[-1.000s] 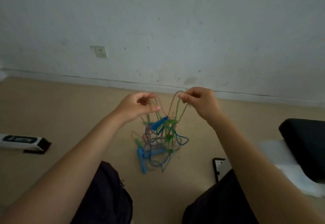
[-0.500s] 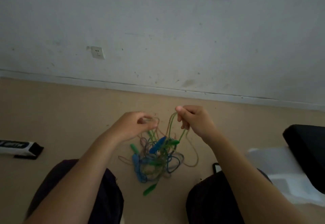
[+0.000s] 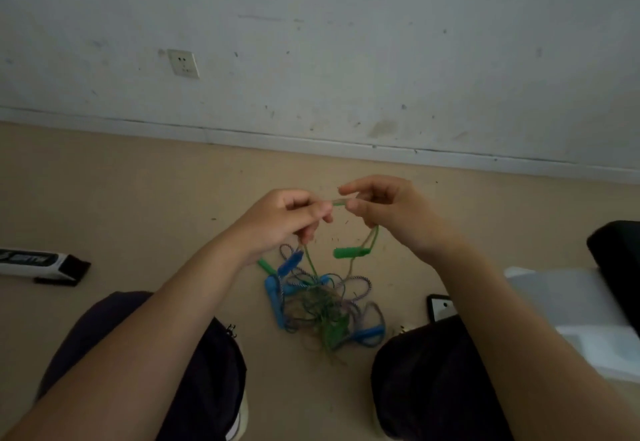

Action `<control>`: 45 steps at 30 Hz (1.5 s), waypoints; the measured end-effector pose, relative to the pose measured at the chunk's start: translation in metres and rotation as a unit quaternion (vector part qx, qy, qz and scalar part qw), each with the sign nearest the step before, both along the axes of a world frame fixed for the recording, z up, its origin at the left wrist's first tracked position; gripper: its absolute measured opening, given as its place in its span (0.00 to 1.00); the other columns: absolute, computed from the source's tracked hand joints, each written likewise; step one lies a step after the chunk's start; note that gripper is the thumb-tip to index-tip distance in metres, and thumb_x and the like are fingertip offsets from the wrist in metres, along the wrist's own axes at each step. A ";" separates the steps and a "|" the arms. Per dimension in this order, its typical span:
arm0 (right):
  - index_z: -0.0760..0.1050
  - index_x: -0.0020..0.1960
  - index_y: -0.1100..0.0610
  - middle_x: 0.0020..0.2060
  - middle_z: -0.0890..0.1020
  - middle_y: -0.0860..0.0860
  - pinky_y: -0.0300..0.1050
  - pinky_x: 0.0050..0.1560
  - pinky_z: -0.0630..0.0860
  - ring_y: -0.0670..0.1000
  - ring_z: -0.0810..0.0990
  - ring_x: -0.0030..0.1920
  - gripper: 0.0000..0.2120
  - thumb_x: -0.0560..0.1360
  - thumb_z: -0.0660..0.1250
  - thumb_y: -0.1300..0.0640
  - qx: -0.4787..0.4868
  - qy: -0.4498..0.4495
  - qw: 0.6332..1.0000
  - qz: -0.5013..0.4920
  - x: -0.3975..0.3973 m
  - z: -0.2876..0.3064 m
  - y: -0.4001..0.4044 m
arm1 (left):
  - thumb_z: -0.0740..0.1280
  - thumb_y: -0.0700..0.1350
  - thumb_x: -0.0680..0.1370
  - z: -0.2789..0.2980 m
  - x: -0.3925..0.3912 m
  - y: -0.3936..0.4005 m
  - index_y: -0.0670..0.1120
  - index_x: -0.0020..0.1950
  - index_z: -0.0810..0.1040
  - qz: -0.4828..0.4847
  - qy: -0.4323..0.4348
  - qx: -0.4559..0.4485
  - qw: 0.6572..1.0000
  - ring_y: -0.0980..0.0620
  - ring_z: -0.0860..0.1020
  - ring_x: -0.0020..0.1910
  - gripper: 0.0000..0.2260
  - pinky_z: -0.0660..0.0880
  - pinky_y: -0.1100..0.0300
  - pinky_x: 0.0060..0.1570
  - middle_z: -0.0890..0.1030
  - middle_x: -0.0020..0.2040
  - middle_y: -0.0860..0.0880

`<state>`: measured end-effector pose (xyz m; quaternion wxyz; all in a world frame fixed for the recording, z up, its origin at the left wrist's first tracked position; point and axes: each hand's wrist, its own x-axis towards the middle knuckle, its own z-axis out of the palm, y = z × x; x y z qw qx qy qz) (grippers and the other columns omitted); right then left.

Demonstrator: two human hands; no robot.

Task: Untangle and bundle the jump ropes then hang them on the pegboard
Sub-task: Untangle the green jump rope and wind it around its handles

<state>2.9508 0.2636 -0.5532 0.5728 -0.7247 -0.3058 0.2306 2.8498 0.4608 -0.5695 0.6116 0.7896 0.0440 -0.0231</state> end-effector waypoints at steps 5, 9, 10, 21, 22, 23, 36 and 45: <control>0.77 0.50 0.53 0.34 0.81 0.49 0.39 0.39 0.73 0.48 0.77 0.36 0.11 0.72 0.75 0.62 -0.004 0.005 1.000 0.018 -0.004 0.002 -0.005 | 0.69 0.61 0.75 -0.003 -0.007 0.003 0.53 0.48 0.86 0.010 0.005 -0.021 1.000 0.56 0.69 0.28 0.14 0.75 0.63 0.37 0.70 0.27 0.55; 0.79 0.46 0.54 0.32 0.79 0.47 0.42 0.37 0.71 0.50 0.74 0.35 0.07 0.72 0.75 0.61 -0.023 -0.023 0.999 0.023 -0.011 0.002 0.001 | 0.68 0.61 0.74 0.000 -0.014 0.005 0.52 0.48 0.86 0.014 0.003 -0.037 0.999 0.55 0.68 0.26 0.15 0.72 0.62 0.33 0.72 0.27 0.54; 0.79 0.46 0.54 0.31 0.78 0.46 0.41 0.36 0.71 0.48 0.73 0.33 0.06 0.72 0.75 0.60 -0.031 -0.036 0.999 0.018 -0.012 0.002 0.003 | 0.68 0.60 0.75 0.000 -0.015 0.006 0.52 0.48 0.86 0.016 0.000 -0.033 0.999 0.55 0.69 0.26 0.14 0.72 0.62 0.33 0.73 0.27 0.53; 0.80 0.39 0.49 0.33 0.82 0.39 0.31 0.39 0.74 0.38 0.77 0.34 0.06 0.72 0.75 0.57 -0.050 -0.099 0.993 -0.041 -0.019 0.004 0.010 | 0.68 0.53 0.79 -0.001 -0.027 0.023 0.51 0.58 0.82 0.105 0.022 0.090 0.990 0.60 0.82 0.49 0.11 0.78 0.61 0.51 0.84 0.48 0.57; 0.80 0.39 0.50 0.32 0.82 0.41 0.32 0.38 0.74 0.40 0.77 0.34 0.05 0.72 0.75 0.58 -0.045 -0.085 0.995 -0.040 -0.019 0.004 0.010 | 0.70 0.58 0.76 -0.001 -0.028 0.024 0.54 0.62 0.79 0.105 0.027 0.145 0.983 0.66 0.78 0.52 0.16 0.75 0.65 0.52 0.81 0.52 0.63; 0.81 0.40 0.52 0.32 0.82 0.43 0.35 0.37 0.75 0.42 0.77 0.34 0.05 0.72 0.75 0.58 -0.038 -0.071 0.996 -0.039 -0.020 0.004 0.011 | 0.71 0.61 0.73 0.000 -0.029 0.025 0.58 0.65 0.76 0.093 0.027 0.154 0.983 0.69 0.75 0.55 0.22 0.72 0.66 0.54 0.78 0.56 0.67; 0.77 0.43 0.58 0.32 0.79 0.50 0.42 0.37 0.76 0.49 0.78 0.33 0.06 0.77 0.67 0.65 0.058 0.052 0.992 -0.099 -0.013 0.000 0.012 | 0.66 0.51 0.81 -0.003 -0.028 0.030 0.51 0.47 0.83 -0.056 0.100 0.161 0.980 0.58 0.83 0.47 0.08 0.75 0.56 0.60 0.86 0.44 0.55; 0.77 0.55 0.61 0.38 0.81 0.54 0.49 0.43 0.82 0.55 0.83 0.39 0.13 0.73 0.73 0.59 -0.046 0.102 0.992 0.057 -0.028 -0.002 0.012 | 0.67 0.50 0.81 -0.001 -0.032 0.017 0.55 0.48 0.84 0.016 -0.003 0.016 1.000 0.55 0.67 0.27 0.07 0.72 0.61 0.31 0.70 0.27 0.56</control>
